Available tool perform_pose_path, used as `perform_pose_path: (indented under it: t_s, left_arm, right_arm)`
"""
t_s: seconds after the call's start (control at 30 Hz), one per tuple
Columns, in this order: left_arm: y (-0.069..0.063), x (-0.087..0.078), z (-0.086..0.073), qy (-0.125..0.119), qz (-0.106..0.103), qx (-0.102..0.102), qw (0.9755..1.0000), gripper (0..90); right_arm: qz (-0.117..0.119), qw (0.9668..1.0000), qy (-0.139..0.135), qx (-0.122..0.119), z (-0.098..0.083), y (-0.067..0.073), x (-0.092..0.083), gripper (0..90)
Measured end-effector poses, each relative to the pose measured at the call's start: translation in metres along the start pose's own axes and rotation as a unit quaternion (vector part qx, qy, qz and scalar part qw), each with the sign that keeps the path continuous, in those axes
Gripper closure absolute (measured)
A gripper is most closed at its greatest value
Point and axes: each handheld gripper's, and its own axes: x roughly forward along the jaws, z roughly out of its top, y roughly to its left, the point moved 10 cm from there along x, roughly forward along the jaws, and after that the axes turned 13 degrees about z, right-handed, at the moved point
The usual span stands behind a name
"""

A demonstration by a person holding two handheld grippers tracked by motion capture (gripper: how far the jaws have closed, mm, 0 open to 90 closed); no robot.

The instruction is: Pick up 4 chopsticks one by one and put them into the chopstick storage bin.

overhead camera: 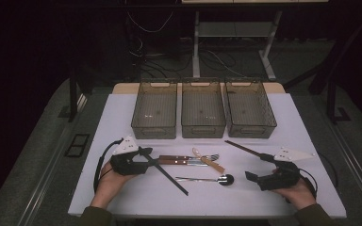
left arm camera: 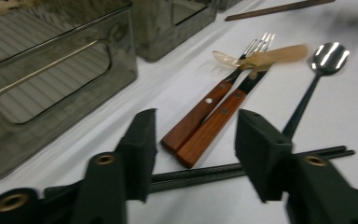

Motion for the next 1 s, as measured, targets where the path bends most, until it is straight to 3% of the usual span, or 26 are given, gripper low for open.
perform_pose_path:
  t_s: [0.23,0.43,0.77,1.0]
  left_arm:
    - [0.017,0.006,-0.010,0.040,0.038,-0.015,0.9984,77.1]
    - [0.025,0.011,-0.010,0.048,0.045,-0.015,0.9977,88.9]
    - [0.044,0.022,-0.014,0.070,0.072,-0.005,0.9949,89.4]
    - [0.057,0.033,-0.019,0.085,0.089,-0.011,0.9923,89.4]
  right_arm:
    - [-0.001,1.0000,0.001,-0.002,0.000,0.000,0.000,3.6]
    - [-0.003,1.0000,-0.001,-0.005,0.000,0.001,0.000,3.6]
    - [-0.004,1.0000,0.000,-0.007,0.000,0.001,0.002,3.6]
    - [-0.006,0.9999,0.001,-0.009,0.000,0.001,0.002,3.6]
